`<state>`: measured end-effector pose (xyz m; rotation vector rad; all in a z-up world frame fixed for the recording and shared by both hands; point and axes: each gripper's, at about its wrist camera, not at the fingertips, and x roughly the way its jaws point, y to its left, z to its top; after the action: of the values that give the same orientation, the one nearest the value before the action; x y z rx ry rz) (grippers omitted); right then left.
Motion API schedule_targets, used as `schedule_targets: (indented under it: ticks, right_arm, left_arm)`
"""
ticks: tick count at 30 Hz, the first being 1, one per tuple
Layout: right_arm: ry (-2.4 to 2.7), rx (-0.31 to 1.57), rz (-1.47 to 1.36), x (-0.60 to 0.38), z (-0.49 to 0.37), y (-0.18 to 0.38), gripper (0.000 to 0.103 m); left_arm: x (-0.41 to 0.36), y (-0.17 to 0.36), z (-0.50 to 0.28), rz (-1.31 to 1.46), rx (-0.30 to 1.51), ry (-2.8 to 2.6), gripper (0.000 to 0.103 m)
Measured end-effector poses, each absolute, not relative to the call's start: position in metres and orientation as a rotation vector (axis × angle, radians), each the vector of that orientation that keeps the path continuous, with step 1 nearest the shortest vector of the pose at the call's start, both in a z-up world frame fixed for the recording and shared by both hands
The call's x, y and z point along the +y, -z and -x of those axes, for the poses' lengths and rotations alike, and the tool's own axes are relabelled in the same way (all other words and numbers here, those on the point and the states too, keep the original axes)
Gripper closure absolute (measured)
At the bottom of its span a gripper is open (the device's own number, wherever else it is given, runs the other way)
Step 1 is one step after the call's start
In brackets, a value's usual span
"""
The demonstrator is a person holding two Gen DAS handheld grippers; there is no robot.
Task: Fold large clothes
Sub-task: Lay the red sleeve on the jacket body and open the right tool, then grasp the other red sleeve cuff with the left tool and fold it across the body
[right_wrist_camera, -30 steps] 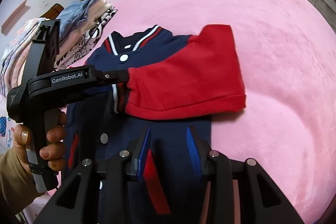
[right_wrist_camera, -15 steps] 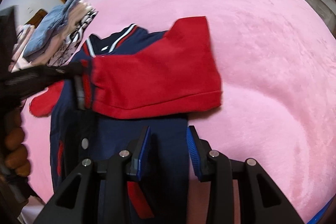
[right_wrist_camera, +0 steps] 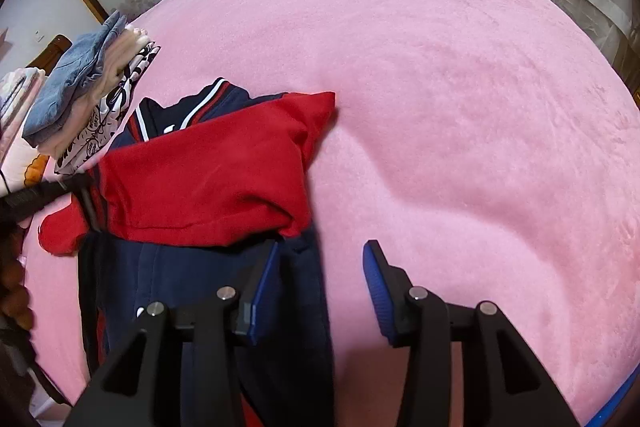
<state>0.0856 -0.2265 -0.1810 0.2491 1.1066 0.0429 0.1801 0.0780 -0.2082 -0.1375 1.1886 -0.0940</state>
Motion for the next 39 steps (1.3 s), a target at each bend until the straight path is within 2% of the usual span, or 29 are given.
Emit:
schedule_targets:
  ticks: [6, 11, 12, 13, 14, 19, 22, 24, 26, 32, 39]
  right_arm:
    - [-0.074, 1.064, -0.282, -0.232, -0.101, 0.169, 0.059]
    - [-0.113, 1.103, -0.254, -0.224, -0.116, 0.180, 0.059]
    - [-0.124, 1.123, -0.243, -0.221, -0.119, 0.187, 0.062]
    - [-0.143, 1.144, -0.238, -0.219, -0.121, 0.193, 0.073]
    - [-0.148, 1.162, -0.228, -0.218, -0.121, 0.195, 0.089]
    - [-0.109, 1.166, -0.173, -0.219, -0.115, 0.198, 0.090]
    - [-0.098, 1.185, -0.152, -0.216, -0.116, 0.197, 0.083]
    - [-0.094, 1.162, -0.148, -0.215, -0.116, 0.184, 0.075]
    - [-0.105, 1.125, -0.172, -0.217, -0.116, 0.167, 0.073]
    - [-0.139, 1.048, -0.226, -0.216, -0.139, 0.141, 0.073]
    - [-0.190, 1.105, -0.192, -0.192, -0.178, 0.167, 0.077]
  left_arm:
    - [0.083, 0.216, -0.185, 0.198, 1.172, 0.102, 0.098]
    - [0.081, 0.216, -0.186, 0.195, 1.163, 0.112, 0.098]
    - [0.081, 0.217, -0.187, 0.194, 1.169, 0.108, 0.098]
    - [0.082, 0.218, -0.187, 0.197, 1.175, 0.105, 0.098]
    - [0.083, 0.220, -0.189, 0.201, 1.177, 0.101, 0.098]
    - [0.088, 0.237, -0.193, 0.174, 1.205, 0.074, 0.095]
    - [0.092, 0.239, -0.194, 0.198, 1.223, 0.076, 0.092]
    - [0.093, 0.230, -0.194, 0.193, 1.223, 0.073, 0.082]
    - [0.094, 0.217, -0.190, 0.183, 1.207, 0.061, 0.079]
    - [0.081, 0.185, -0.177, 0.203, 1.123, 0.111, 0.079]
    - [0.043, 0.211, -0.193, 0.180, 1.153, 0.179, 0.079]
